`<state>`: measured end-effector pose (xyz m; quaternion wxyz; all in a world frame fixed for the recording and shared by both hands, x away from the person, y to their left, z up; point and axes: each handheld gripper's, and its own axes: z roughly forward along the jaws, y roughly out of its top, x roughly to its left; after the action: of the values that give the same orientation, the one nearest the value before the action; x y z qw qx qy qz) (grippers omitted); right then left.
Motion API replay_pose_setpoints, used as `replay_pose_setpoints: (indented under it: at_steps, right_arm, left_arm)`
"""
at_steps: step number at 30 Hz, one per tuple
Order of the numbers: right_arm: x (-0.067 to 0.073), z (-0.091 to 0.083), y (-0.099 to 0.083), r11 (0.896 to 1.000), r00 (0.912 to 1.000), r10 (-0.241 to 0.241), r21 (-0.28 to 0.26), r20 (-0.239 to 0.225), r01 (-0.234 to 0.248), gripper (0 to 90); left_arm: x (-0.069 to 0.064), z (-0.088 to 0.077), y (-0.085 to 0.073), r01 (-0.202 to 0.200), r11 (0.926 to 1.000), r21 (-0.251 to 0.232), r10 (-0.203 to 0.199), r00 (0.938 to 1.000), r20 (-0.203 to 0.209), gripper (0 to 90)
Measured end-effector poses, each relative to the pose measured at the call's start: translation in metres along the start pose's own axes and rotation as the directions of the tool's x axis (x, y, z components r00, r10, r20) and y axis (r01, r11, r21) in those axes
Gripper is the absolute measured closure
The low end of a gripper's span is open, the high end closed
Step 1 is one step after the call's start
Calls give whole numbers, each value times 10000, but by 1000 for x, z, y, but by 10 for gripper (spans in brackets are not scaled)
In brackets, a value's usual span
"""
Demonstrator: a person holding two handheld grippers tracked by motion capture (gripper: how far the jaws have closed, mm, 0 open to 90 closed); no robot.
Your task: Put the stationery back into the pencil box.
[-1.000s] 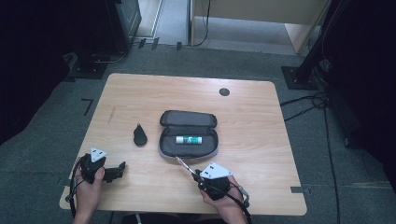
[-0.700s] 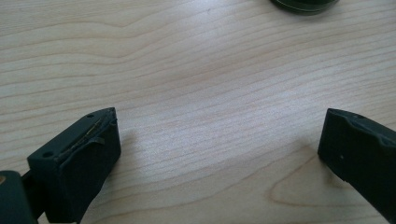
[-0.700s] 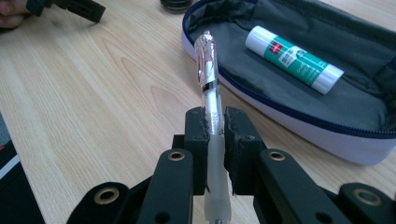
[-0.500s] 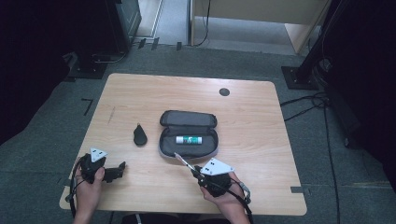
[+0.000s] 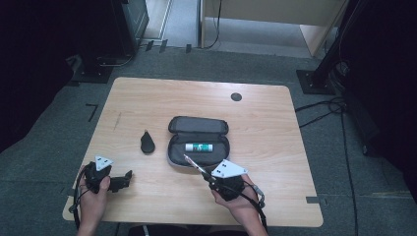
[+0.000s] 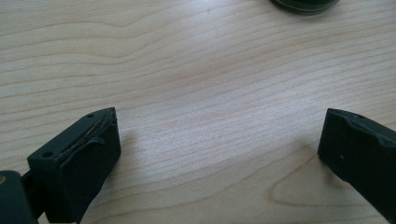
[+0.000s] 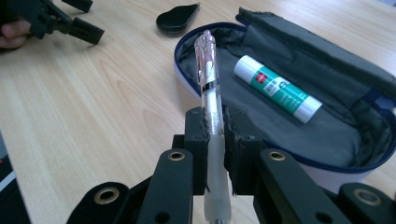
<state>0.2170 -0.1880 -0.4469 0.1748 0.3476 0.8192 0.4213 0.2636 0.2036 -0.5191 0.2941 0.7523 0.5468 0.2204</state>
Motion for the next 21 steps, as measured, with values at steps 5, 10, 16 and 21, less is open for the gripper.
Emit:
replay_pose_setpoints:
  at_steps: [5, 10, 16, 21]
  right_arm:
    - [-6, 5, 9, 10000, 10000, -77, 58, 32, 76, 805]
    - [-15, 16, 15, 9996, 9997, -226, 193, -19, 227, 805]
    - [-29, 33, 21, 9991, 9997, -208, 354, -121, 213, 805]
    - [-41, 47, 24, 9987, 9995, -275, 422, -172, 282, 805]
  left_arm:
    - [0, 0, 0, -2, 10000, 1, 2, 10000, -1, 0]
    - [0, 0, 0, -1, 10000, -6, 1, 10000, -4, 0]
    - [0, 0, 0, 0, 10000, -5, 0, 10000, -4, 0]
    - [0, 0, 0, -4, 10000, -5, 4, 10000, -5, 0]
